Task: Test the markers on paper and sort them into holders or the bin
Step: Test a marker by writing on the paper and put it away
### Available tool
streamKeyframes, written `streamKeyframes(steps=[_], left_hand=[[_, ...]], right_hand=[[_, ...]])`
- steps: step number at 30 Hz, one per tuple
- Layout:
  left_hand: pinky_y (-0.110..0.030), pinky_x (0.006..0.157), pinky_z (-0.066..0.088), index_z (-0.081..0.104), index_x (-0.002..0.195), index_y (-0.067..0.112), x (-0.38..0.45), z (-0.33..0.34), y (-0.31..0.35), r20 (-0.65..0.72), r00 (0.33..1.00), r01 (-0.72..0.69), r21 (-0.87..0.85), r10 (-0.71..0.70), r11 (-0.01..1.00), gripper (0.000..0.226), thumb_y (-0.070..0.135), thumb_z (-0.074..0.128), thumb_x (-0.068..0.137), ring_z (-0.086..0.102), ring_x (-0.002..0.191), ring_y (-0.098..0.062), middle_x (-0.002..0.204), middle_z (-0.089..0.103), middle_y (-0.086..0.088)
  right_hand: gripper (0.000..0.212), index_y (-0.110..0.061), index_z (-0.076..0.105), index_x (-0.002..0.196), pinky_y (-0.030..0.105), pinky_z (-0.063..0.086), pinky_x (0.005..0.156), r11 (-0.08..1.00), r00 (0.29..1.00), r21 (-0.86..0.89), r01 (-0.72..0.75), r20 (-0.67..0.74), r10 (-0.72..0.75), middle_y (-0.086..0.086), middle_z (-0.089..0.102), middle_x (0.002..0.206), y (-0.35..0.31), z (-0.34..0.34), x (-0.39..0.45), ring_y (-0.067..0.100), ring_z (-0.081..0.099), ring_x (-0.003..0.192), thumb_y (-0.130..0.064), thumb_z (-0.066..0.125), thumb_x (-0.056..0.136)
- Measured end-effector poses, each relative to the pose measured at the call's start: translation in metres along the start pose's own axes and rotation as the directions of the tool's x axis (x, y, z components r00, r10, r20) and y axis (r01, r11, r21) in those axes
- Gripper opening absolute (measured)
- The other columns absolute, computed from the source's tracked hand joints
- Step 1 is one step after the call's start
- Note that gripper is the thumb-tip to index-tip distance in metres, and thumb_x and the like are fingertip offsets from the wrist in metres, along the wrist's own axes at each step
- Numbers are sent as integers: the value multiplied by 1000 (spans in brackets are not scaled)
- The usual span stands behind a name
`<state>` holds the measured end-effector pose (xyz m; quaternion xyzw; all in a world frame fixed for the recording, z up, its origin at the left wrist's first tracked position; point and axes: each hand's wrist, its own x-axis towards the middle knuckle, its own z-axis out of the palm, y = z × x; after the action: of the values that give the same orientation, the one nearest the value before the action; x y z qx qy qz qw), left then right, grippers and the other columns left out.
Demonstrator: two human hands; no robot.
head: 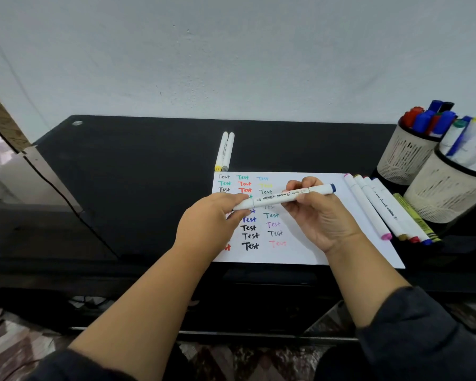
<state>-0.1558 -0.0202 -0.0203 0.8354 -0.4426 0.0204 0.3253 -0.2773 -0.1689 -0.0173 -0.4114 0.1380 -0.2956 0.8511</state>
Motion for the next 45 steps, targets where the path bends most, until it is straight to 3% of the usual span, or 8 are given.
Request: streamKeyframes(steps=[8, 15, 20, 22, 27, 37, 42, 45], left_hand=[[-26, 61, 49, 74, 99, 12, 1, 8, -6, -269, 930, -204, 181, 248, 962, 28, 14, 79, 72, 68, 77, -24, 90, 73, -1], [-20, 50, 43, 75, 94, 13, 2, 15, 1, -242, 914, -264, 249, 324, 932, 24, 18, 79, 71, 66, 65, -20, 81, 72, 1], [-23, 78, 39, 50, 135, 31, 1, 8, 13, 20, 1000, -26, 212, 22, 977, 41, 40, 49, 95, 51, 112, -11, 127, 56, 13], [-21, 83, 37, 46, 136, 35, 1, 3, 16, 101, 994, 8, 192, -28, 981, 42, 44, 45, 96, 49, 111, -8, 132, 52, 15], [-31, 77, 49, 57, 123, 35, 2, -10, 21, 250, 963, 74, 132, -105, 988, 30, 42, 46, 96, 55, 71, -12, 109, 60, 8], [-27, 77, 42, 49, 131, 29, -10, -9, 33, 165, 986, -60, 342, 3, 938, 39, 44, 34, 99, 52, 102, -13, 116, 58, 8], [-22, 55, 36, 64, 109, 30, -9, -18, 34, 320, 932, 172, 27, -171, 985, 23, 40, 50, 94, 47, 64, -8, 71, 52, 6], [-24, 59, 36, 69, 100, 27, -11, -24, 32, 370, 909, 236, -81, -190, 968, 19, 36, 54, 92, 46, 61, -10, 66, 51, 5]], right_hand=[[20, -7, 59, 81, 26, 59, 70, 995, 991, 48, -87, -100, 92, 8, 67, 75, 1, 12, -3, 16, 67, 71, 7, 48, 89], [21, -9, 63, 76, 18, 38, 43, 917, 969, -348, -196, -214, 125, 2, 54, 55, 16, 29, -4, 10, 44, 46, -25, 62, 90], [24, -9, 64, 75, 17, 36, 41, 868, 970, -468, -167, -237, 59, 2, 56, 52, 19, 33, -5, 9, 42, 43, -25, 59, 93], [24, -10, 62, 74, 17, 34, 41, 856, 970, -490, -162, -238, 47, 2, 55, 52, 18, 34, -5, 10, 41, 43, -23, 58, 93], [29, -11, 58, 67, 17, 31, 39, 849, 977, -505, -157, -205, 59, 5, 52, 52, 16, 34, -7, 11, 37, 42, -20, 56, 95], [25, -9, 58, 69, 18, 31, 38, 856, 891, -453, -249, -453, 20, 2, 48, 45, 16, 47, -12, 9, 35, 37, -19, 55, 91], [27, -9, 54, 66, 21, 29, 43, 849, 948, -497, -178, -319, 13, 2, 45, 44, 12, 42, -17, 12, 35, 43, -16, 55, 92], [30, -10, 51, 63, 19, 29, 42, 858, 966, -494, -139, -260, 6, 0, 44, 42, 13, 41, -20, 11, 36, 41, -13, 54, 93]])
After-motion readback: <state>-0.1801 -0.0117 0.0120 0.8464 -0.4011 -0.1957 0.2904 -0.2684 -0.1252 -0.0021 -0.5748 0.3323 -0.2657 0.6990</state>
